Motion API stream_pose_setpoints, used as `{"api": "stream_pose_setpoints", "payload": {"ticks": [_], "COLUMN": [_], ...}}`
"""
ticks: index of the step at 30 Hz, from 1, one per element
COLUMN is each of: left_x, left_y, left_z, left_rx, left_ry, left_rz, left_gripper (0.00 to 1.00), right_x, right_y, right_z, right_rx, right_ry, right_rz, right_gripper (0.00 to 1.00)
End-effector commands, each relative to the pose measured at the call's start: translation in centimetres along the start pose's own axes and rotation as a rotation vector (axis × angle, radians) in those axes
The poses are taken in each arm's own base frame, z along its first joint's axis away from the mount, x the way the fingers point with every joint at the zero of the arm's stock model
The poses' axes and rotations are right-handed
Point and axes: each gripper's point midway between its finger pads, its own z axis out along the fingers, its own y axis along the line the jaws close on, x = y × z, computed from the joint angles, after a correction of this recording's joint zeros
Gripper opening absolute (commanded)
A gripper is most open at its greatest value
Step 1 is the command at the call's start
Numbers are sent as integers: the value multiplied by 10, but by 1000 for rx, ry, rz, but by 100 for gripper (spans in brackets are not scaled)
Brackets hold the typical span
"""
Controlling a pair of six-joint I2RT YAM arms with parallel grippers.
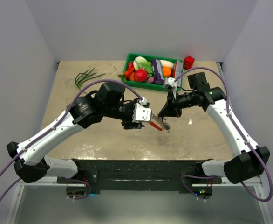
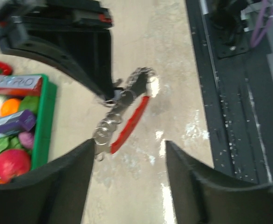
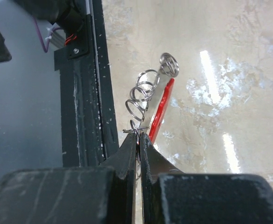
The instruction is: Remove the keys from the keyring
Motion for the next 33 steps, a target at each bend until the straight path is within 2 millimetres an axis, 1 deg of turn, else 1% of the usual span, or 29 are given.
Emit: {"api": "stream_pose_setpoints", "payload": {"ticks": [1, 2, 4, 5, 7, 8, 9, 10, 11, 12, 14, 16, 17, 19, 20, 21, 25, 30, 33], "left_x": [-10, -5, -9, -4, -11, -1, -6, -4, 3, -2, -3, -3, -7, -9, -15, -16, -18, -18, -15], "left_y": [-21, -24, -20, -22, -15, -14, -8, -5, 0, 7, 18, 24, 28, 32, 37, 39, 44, 40, 42], "left_z": [10, 17, 25, 30, 33, 38, 41, 43, 48, 49, 53, 56, 55, 57, 55, 55, 60, 66, 69], "left_rx": [149, 174, 168, 184, 147, 132, 106, 88, 57, 29, -18, -38, -50, -59, -72, -79, -87, -56, -59], "left_ry": [-99, -105, -155, -164, -217, -209, -239, -244, -229, -253, -256, -252, -261, -261, -273, -273, -274, -280, -274], "left_rz": [-24, -34, -41, -59, -52, -68, -58, -56, -64, -64, -57, -67, -69, -80, -80, -95, -114, -128, -135], "left_gripper": [58, 56, 54, 53, 50, 50, 50, 50, 50, 50, 49, 49, 49, 49, 49, 49, 50, 50, 50], "right_x": [-34, -37, -43, -48, -53, -56, -58, -58, -60, -61, -65, -63, -63, -62, -62, -59, -58, -58, -61], "right_y": [6, 5, 4, 1, 1, 0, 0, 0, 1, 3, 4, 4, 4, 4, 5, 3, 5, 6, 6], "right_z": [-21, -23, -28, -29, -32, -33, -34, -35, -34, -35, -37, -36, -37, -36, -37, -36, -36, -37, -37], "right_rx": [-2, -3, 8, 20, 36, 40, 43, 45, 41, 42, 52, 56, 64, 71, 76, 83, 85, 99, 100], "right_ry": [-105, -119, -137, -149, -165, -177, -181, -184, -189, -192, -206, -214, -225, -229, -236, -235, -247, -254, -266], "right_rz": [-87, -88, -85, -97, -84, -91, -88, -79, -82, -86, -94, -78, -86, -80, -93, -83, -78, -85, -83], "right_gripper": [0, 0, 0, 0, 0, 0, 0, 0, 0, 0, 0, 0, 0, 0, 0, 0, 0, 0, 0]}}
